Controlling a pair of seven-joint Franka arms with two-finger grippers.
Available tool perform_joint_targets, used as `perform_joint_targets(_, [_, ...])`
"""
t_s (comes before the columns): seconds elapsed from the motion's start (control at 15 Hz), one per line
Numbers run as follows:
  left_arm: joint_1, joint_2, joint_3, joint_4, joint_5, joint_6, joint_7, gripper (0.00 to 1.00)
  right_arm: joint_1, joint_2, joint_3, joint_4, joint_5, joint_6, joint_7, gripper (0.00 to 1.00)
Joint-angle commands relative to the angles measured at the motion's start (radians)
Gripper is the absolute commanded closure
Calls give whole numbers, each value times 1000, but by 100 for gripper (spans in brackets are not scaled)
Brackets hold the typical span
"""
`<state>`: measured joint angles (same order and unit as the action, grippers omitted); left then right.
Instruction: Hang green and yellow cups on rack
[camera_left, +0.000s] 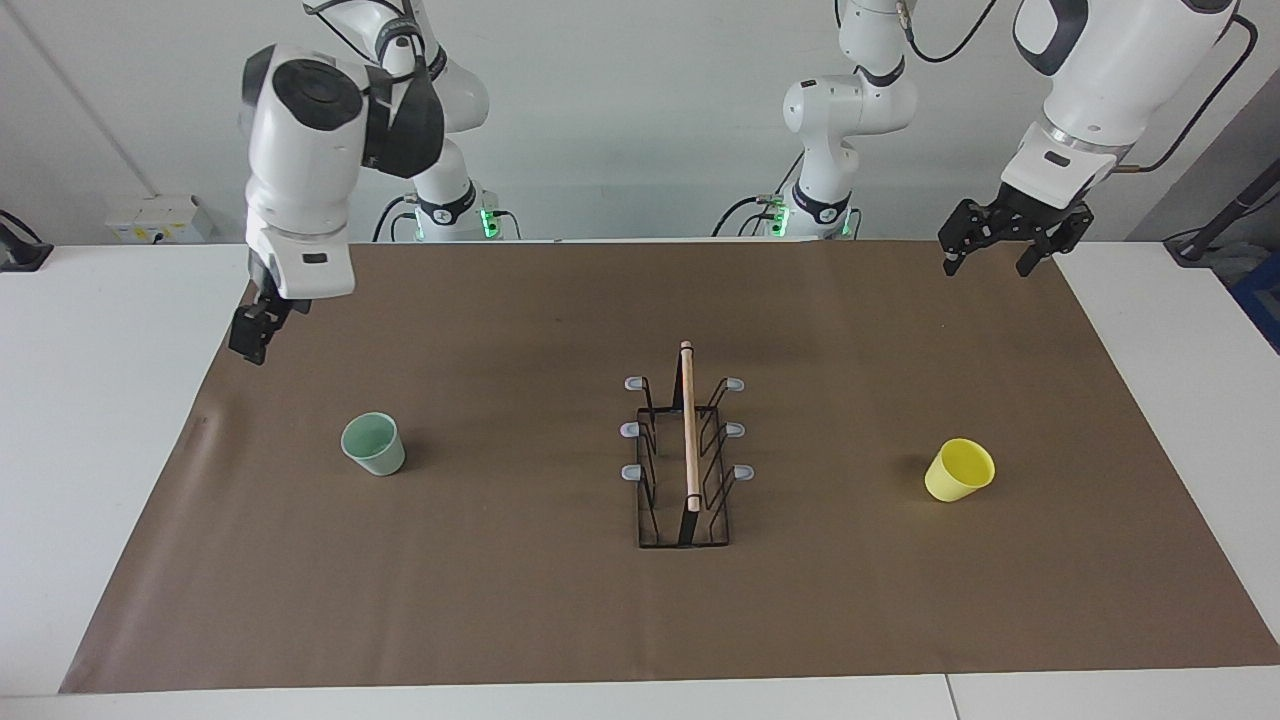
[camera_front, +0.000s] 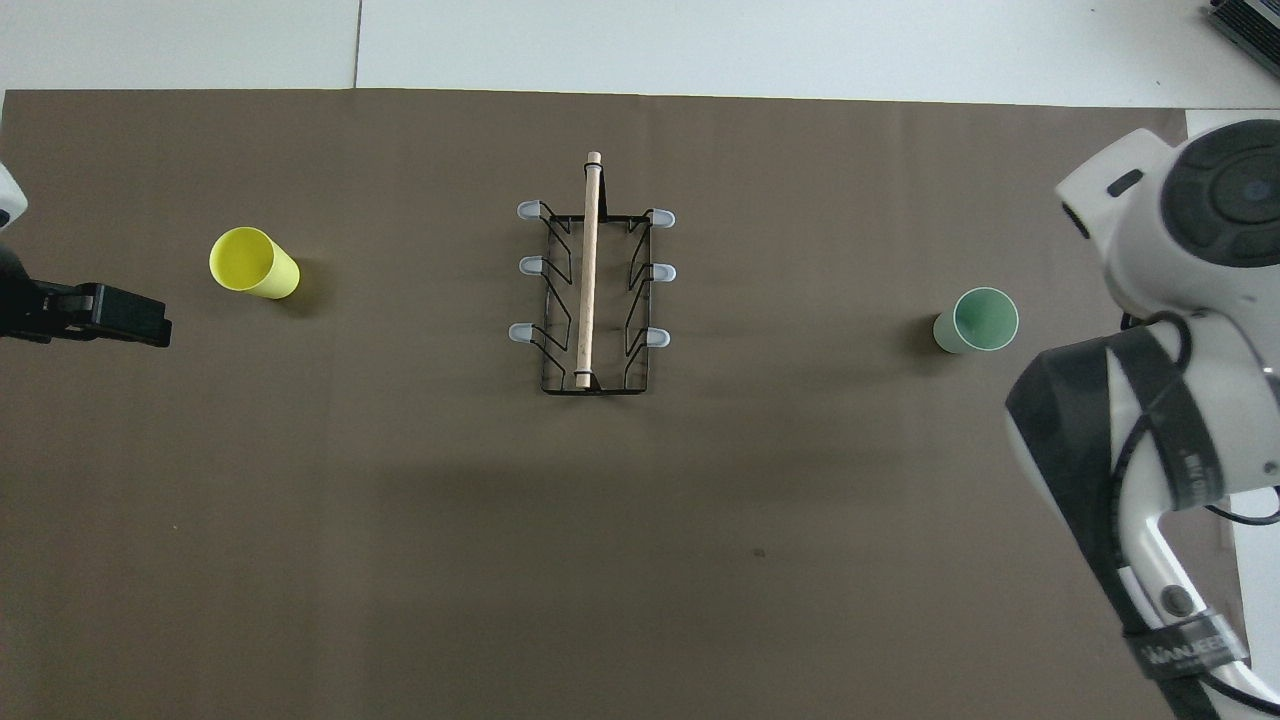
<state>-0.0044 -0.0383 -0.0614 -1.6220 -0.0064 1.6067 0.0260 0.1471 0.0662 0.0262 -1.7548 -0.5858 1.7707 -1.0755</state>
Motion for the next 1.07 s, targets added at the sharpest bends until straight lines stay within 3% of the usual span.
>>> perform_joint_targets(0.0, [8,-3,-2,-42,8,94,-70,0,51,52,0,-37,-98,29,-23,0])
perform_joint_targets(0.13, [17,18,0,-44,11,99,-72,0,58,58,0,-95,-144,116,-23,0])
perform_joint_targets(0.4, [6,184,3,49,22,84,-81,0,78,101,0,-141,-213,194,-6,0])
perform_joint_targets(0.67, [18,369,32,256,36,35,-135,0,100,130,0,-141,-262,239,-6,0])
perform_joint_targets(0.8, [15,495,81,412,-22,-63,-286,0,100,133,1,-147,-258,277,6,0])
perform_joint_targets(1.0, [75,534,115,432,-194,-126,-412,0,137,153,1,-164,-258,305,63,0])
